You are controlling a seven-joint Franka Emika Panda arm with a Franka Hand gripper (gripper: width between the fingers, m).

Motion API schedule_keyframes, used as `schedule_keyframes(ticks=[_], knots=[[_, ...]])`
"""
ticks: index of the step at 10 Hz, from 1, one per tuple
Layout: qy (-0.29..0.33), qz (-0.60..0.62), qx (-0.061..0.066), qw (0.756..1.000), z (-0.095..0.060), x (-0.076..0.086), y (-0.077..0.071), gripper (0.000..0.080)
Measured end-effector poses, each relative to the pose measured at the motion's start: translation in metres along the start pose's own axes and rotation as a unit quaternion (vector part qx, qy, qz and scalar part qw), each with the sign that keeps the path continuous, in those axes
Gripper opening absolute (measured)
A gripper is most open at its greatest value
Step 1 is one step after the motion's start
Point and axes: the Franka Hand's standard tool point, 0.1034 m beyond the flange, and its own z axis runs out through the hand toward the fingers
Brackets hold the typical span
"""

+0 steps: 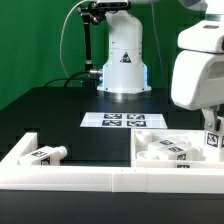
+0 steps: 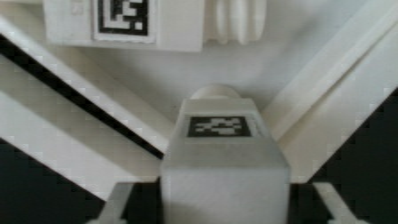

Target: Assemble one leg

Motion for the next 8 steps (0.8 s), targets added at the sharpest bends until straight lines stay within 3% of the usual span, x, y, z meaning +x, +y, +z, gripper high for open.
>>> schedule_keyframes(ticks=[2,4,6,8], knots=[[0.007,0.143,0.007,0.99,0.0,-0.0023,-0.004,0.0287],[0.004,0.278,0.007,0.961,0.0,-0.0009,-0.007,0.0287],[0.001,0.347,0.008,0.938,0.0001,-0.0004,-0.0065,0.0287],[0.002,0.353,0.008,0.936,0.0001,-0.0004,-0.0062,0.0287]])
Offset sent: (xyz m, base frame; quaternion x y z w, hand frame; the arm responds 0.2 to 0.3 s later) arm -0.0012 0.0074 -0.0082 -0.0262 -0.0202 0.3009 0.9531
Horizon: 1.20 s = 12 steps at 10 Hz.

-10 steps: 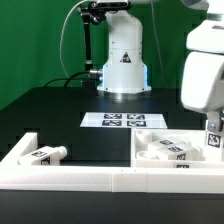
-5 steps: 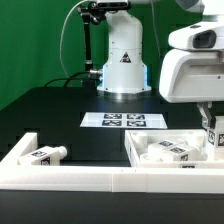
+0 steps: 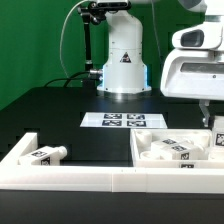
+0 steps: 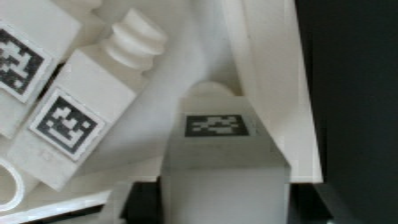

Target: Assemble one leg

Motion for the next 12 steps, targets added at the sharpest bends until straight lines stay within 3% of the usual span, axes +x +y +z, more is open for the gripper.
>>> schedule_keyframes(ticks=[1,2,3,4,5,12], knots=[[0.002,-0.059,-0.001,0.998,-0.0002,0.0007,0.0005,0.0287],[0.002,-0.107,-0.001,0.994,-0.0003,0.0009,0.0005,0.0359],[0.002,-0.135,-0.001,0.991,-0.0002,0.0008,0.0005,0.0509],[0.002,-0.162,-0.001,0.987,-0.0002,0.0009,0.0006,0.0509],[0.002,-0.207,-0.001,0.978,-0.0002,0.001,0.0009,0.0619],[0.001,-0.507,-0.008,0.862,-0.0017,0.0043,0.0027,0.0649]])
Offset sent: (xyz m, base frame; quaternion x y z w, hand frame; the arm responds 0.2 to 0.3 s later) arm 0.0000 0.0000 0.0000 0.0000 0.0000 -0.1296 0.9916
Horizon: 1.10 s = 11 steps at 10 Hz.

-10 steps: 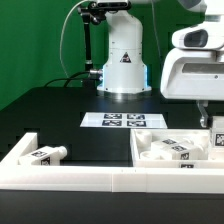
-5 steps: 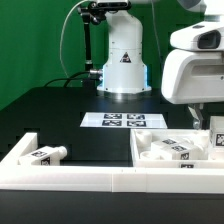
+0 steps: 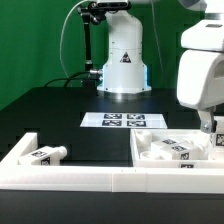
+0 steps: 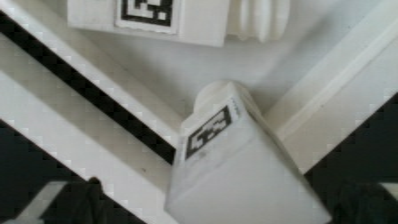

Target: Assemble one leg

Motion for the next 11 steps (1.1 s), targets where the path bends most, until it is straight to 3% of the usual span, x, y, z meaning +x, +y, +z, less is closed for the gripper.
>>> schedule_keyframes(ticks=[3,7,9,10,11], knots=[[-0.001,-0.106,-0.003,0.994,0.0001,-0.0007,0.0013,0.0649],[-0.003,-0.146,-0.004,0.989,0.0001,-0.0012,0.002,0.0649],[-0.003,-0.143,-0.004,0.99,0.0002,-0.0012,0.002,0.0377],[-0.003,-0.129,-0.004,0.992,0.0002,-0.0012,0.0021,0.0285],[-0.003,-0.123,-0.004,0.992,0.0002,-0.0012,0.002,0.0285]])
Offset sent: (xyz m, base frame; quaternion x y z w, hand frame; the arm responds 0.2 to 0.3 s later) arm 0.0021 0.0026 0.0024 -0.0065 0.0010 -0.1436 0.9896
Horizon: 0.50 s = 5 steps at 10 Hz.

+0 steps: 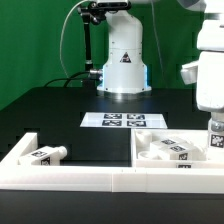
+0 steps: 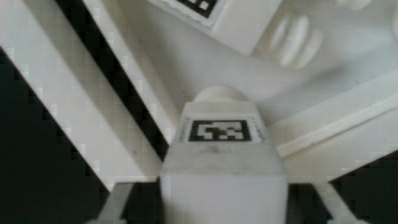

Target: Assemble one leg

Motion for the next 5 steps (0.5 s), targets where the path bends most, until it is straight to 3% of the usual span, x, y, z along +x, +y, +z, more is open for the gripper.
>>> schedule_keyframes(ticks=[2,5], knots=[[0.0,0.076,0.0,0.997,0.0,0.0,-0.0002,0.0286],[0.005,0.246,0.005,0.969,0.0001,-0.0002,-0.0018,0.0286]])
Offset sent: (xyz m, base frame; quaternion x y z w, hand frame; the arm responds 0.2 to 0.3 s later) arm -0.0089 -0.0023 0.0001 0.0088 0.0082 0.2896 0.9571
